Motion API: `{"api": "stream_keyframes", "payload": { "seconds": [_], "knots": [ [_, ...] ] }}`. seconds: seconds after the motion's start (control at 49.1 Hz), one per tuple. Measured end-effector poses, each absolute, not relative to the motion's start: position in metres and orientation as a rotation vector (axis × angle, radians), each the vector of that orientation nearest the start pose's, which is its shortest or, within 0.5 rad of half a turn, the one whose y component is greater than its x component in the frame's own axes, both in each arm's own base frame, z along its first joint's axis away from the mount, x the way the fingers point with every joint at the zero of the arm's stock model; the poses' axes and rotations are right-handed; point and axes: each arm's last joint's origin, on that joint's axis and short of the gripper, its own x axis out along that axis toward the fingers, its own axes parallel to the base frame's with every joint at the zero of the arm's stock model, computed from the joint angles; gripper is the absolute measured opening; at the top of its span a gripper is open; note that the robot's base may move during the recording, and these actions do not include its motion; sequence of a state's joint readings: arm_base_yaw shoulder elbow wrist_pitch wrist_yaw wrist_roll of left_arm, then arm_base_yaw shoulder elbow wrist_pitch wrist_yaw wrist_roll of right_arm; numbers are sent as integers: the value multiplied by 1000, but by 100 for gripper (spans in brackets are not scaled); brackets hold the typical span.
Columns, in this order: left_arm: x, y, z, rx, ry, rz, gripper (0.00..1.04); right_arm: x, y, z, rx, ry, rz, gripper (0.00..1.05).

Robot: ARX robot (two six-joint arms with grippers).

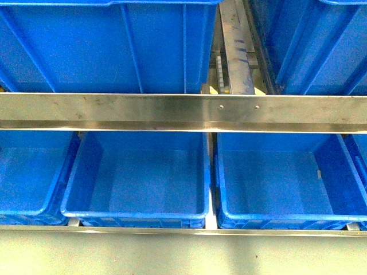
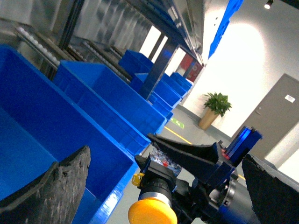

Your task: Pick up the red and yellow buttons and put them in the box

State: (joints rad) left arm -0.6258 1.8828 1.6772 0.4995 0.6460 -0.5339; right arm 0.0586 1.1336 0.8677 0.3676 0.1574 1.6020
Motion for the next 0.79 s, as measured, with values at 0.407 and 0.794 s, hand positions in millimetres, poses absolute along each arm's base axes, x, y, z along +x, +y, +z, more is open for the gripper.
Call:
{"api": "stream_keyframes", "payload": {
  "seconds": [0.407,0.794],
  "knots": [
    [262,-114,414,-389,-112,-1046,97,267,22,351,1426,-186,-17,25],
    [98,-2,282,-184,-38,-96,64,252,74,366,1091,-226,32,25]
  ]
}}
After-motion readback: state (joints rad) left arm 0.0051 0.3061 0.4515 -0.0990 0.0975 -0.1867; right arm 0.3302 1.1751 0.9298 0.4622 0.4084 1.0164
